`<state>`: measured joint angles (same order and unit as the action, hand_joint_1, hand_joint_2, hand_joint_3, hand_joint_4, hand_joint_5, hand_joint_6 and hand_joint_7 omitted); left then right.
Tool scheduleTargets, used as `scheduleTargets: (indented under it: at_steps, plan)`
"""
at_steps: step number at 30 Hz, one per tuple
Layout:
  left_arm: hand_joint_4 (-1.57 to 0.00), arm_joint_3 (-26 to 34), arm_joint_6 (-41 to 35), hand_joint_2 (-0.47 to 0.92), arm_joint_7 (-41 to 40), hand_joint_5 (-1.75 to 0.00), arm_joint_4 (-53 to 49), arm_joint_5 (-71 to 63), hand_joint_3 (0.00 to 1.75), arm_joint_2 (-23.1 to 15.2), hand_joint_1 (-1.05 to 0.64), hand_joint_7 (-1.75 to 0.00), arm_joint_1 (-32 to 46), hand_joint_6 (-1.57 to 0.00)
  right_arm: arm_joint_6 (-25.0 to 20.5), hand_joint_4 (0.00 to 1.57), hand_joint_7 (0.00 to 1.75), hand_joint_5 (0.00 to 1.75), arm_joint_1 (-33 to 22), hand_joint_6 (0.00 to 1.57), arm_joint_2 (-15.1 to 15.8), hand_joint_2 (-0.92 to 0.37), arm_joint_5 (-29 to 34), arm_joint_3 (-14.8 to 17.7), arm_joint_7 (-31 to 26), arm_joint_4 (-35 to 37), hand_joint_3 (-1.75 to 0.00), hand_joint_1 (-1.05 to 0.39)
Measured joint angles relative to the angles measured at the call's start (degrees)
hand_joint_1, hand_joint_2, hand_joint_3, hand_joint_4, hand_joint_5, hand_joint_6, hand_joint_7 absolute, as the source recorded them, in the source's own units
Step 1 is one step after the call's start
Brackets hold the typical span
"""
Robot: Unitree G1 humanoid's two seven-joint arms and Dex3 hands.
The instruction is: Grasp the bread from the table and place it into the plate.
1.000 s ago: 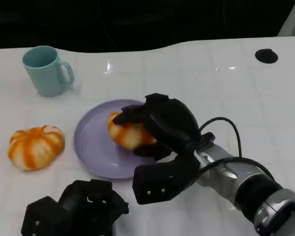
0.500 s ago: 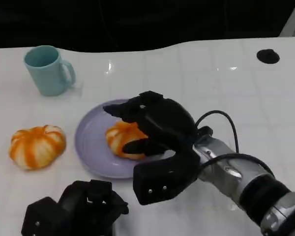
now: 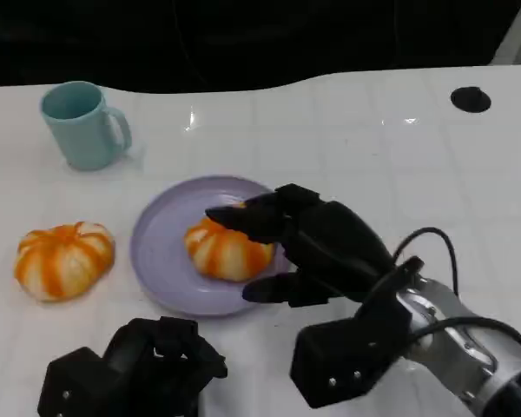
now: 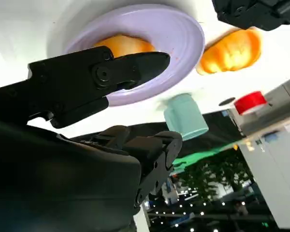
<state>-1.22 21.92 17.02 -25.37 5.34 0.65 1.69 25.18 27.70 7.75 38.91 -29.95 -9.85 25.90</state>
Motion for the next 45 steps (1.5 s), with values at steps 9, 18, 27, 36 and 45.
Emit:
scheduleTargets:
  at_steps: [9, 18, 27, 36, 45]
  plan:
    - [-1.57, 0.03, -0.34, 0.6, 0.0, -1.19, 0.03, 0.04, 0.55, -0.01, -1.05, -0.7, -0.07, -1.43, 7.54, 0.4, 0.13, 0.76, -8.77, 0.64, 2.63, -0.92, -7.03, 5.06, 0.16, -4.25, -0.15, -0.44]
    - [-1.57, 0.08, -0.81, 0.59, 0.0, -1.19, 0.05, 0.05, 0.57, -0.03, -1.05, -0.7, -0.19, -1.44, 17.06, 0.63, 0.56, 1.36, -15.81, 0.82, 3.63, -0.87, -16.04, 9.68, 1.96, -4.31, -0.32, -0.32]
    - [-1.57, 0.07, -1.05, 0.59, 0.0, -1.18, 0.22, 0.09, 0.57, 0.0, -1.05, -0.69, -0.19, -1.45, 20.76, 0.72, 1.26, 1.73, -21.86, 0.72, 3.57, -0.55, -22.56, 14.52, 4.38, -3.82, -1.03, -0.26]
    - [-1.57, 0.07, -1.3, 0.59, 0.0, -1.18, 0.28, 0.09, 0.58, -0.01, -1.05, -0.68, -0.21, -1.45, 19.02, 0.76, 1.45, 1.75, -27.38, 0.64, 3.75, -0.57, -26.57, 18.18, 8.97, -8.18, -1.05, -0.26]
    - [-1.57, 0.07, -1.32, 0.6, 0.01, -1.18, 0.3, 0.11, 0.57, -0.07, -1.05, -0.67, -0.23, -1.45, 16.28, 0.79, 1.48, 1.75, -33.12, 0.62, 3.52, -0.61, -29.41, 20.5, 12.03, -11.44, -1.0, -0.3]
